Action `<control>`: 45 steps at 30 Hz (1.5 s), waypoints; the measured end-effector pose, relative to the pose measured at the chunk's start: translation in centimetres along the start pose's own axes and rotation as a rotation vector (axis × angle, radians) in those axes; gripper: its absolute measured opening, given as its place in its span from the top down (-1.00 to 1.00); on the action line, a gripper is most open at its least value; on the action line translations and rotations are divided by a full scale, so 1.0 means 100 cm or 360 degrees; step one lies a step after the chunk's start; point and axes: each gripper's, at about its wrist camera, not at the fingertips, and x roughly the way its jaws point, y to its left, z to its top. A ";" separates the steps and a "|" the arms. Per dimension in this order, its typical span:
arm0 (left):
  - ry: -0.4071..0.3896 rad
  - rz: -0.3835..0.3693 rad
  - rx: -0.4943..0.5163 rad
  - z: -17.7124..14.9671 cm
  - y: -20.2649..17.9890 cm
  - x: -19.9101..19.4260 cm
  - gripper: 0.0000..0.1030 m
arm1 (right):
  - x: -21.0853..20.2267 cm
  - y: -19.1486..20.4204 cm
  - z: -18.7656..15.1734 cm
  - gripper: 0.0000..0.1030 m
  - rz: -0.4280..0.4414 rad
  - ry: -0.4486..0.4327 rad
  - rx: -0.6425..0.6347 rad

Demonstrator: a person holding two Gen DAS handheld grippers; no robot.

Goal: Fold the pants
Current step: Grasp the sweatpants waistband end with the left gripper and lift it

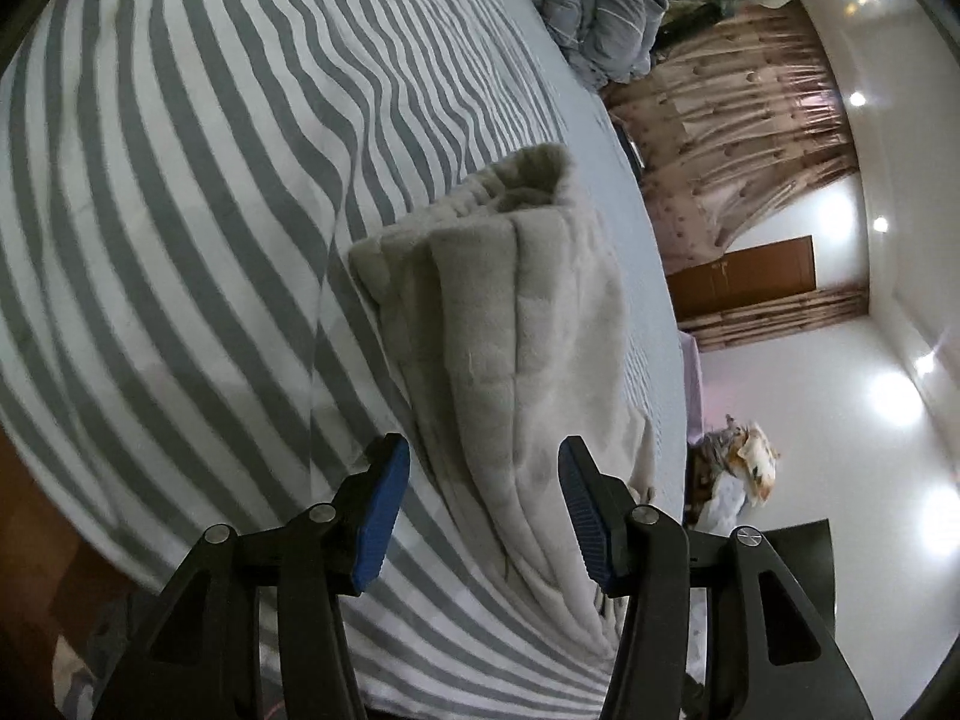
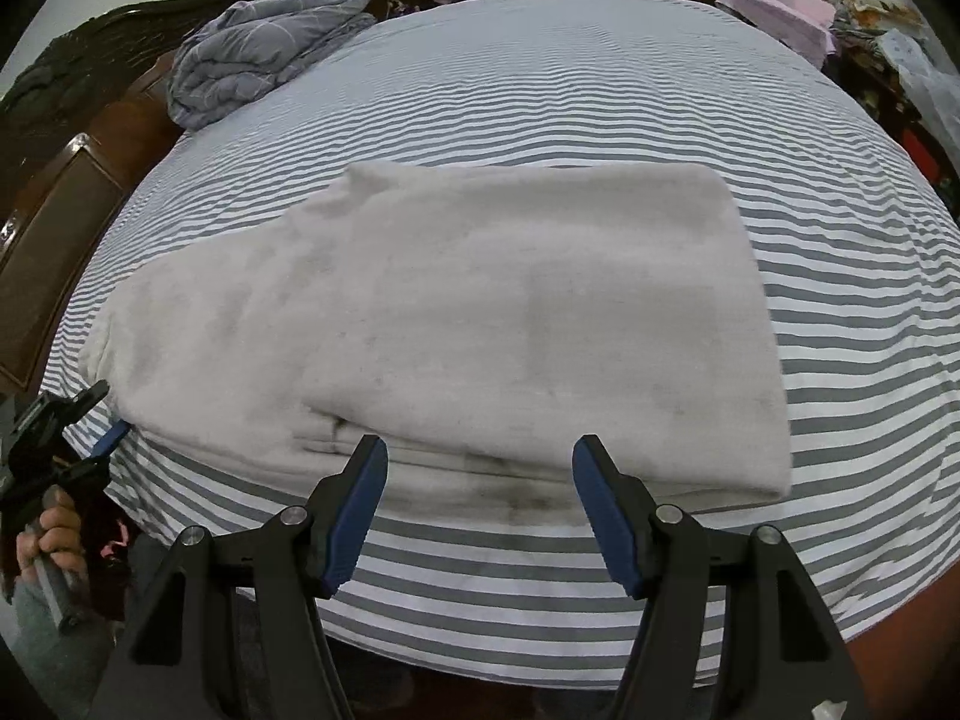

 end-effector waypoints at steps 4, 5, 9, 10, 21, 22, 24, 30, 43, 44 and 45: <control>0.0008 -0.0022 -0.0011 0.009 0.003 0.013 -0.03 | 0.004 0.001 -0.001 -0.20 0.0010 0.0005 0.0005; 0.0007 -0.0029 -0.0011 0.010 0.004 0.014 -0.03 | 0.005 0.001 -0.001 -0.20 0.0010 0.0006 0.0005; -0.0015 -0.0125 -0.0022 0.010 0.017 0.016 -0.03 | 0.005 0.000 -0.001 -0.20 0.0010 0.0010 0.0020; -0.0018 -0.0149 -0.0024 0.010 0.020 0.015 -0.03 | 0.006 -0.001 0.000 -0.20 0.0011 0.0010 0.0029; -0.0038 -0.0178 0.0020 0.013 0.013 0.019 -0.05 | 0.016 0.007 0.010 -0.20 0.0020 -0.0023 0.0015; -0.0046 -0.0176 0.0034 0.012 0.011 0.020 -0.07 | 0.019 0.010 0.012 -0.17 0.0020 -0.0029 -0.0002; -0.0067 -0.0169 0.0074 0.009 0.005 0.017 -0.07 | 0.025 0.014 0.015 -0.10 0.0003 -0.0021 -0.0027; -0.0102 -0.0257 0.0181 0.002 -0.006 0.010 0.19 | 0.040 0.033 0.023 -0.09 -0.0054 0.0001 -0.0161; -0.0015 -0.0229 0.0062 -0.005 0.009 0.021 0.15 | 0.060 0.035 0.028 -0.11 -0.0014 0.0031 -0.0143; -0.0013 -0.0227 0.0051 -0.002 0.006 0.023 0.14 | 0.061 0.035 0.028 -0.11 -0.0011 0.0030 -0.0138; -0.0013 -0.0222 0.0047 -0.001 0.005 0.025 0.13 | 0.061 0.035 0.029 -0.11 -0.0007 0.0030 -0.0130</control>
